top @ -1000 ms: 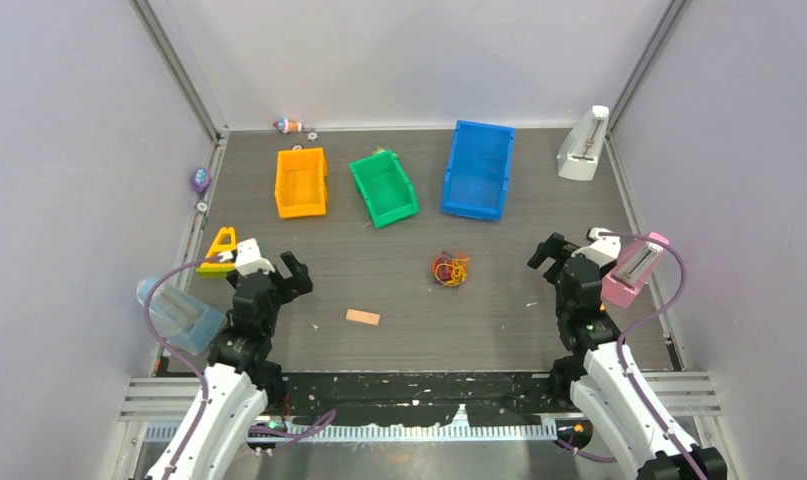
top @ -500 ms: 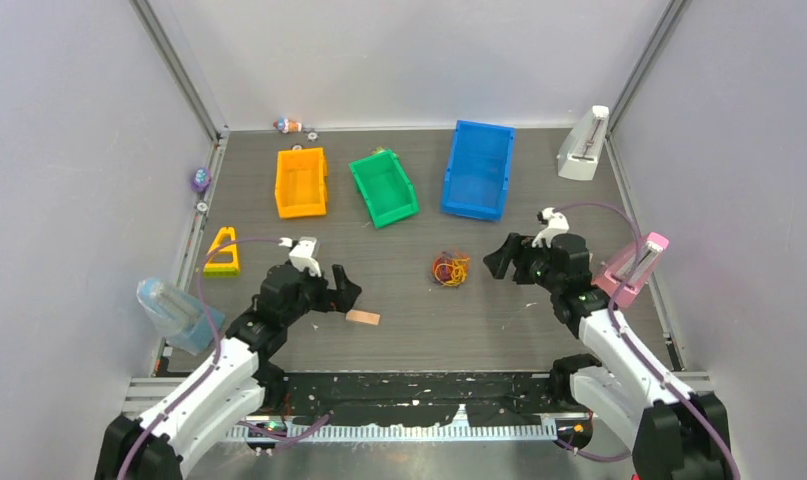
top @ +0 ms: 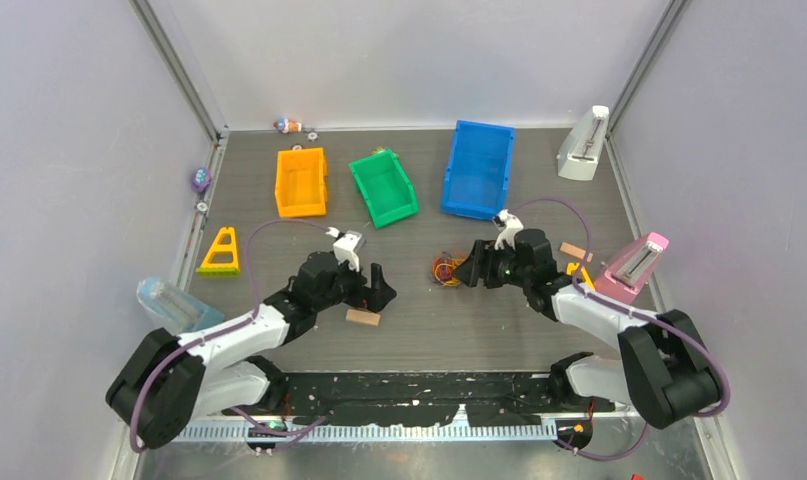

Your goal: Untangle the cables

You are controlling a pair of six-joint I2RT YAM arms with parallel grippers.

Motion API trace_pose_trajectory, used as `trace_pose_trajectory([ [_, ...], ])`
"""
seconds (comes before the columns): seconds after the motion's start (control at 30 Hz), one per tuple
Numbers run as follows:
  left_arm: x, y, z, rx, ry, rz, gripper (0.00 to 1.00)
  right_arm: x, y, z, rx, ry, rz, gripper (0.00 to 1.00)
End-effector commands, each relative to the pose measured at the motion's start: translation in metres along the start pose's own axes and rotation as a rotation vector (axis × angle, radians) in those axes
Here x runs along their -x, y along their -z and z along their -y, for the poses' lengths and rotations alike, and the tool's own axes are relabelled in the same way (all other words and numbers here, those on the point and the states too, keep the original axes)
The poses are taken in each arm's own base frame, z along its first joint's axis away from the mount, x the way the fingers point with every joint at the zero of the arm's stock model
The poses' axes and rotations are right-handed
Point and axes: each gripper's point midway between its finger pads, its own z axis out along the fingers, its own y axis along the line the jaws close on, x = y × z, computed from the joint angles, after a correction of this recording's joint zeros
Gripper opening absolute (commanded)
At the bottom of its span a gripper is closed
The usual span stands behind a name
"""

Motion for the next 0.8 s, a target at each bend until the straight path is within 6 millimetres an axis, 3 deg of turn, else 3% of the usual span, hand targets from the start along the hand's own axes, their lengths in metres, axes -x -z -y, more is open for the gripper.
trace_pose_trajectory([
  [0.0, 0.031, -0.015, 0.027, -0.109, -0.012, 0.09, 0.92, 0.033, -0.02, -0.02, 0.044, 0.056, 0.075, 0.64],
  [0.23, 0.035, -0.036, 0.042, -0.161, -0.044, 0.066, 0.91, 0.026, -0.03, -0.006, 0.005, 0.066, 0.1, 0.12],
  [0.3, 0.037, -0.042, 0.045, -0.169, -0.057, 0.06, 0.91, 0.024, -0.028, -0.004, 0.0, 0.08, 0.11, 0.06],
  [0.53, 0.046, -0.07, 0.056, -0.205, -0.079, 0.038, 0.88, 0.023, -0.023, -0.005, 0.019, 0.127, 0.143, 0.05],
  [0.77, 0.034, -0.099, 0.058, -0.197, -0.036, -0.027, 0.83, 0.025, -0.02, -0.007, 0.027, 0.133, 0.16, 0.05],
])
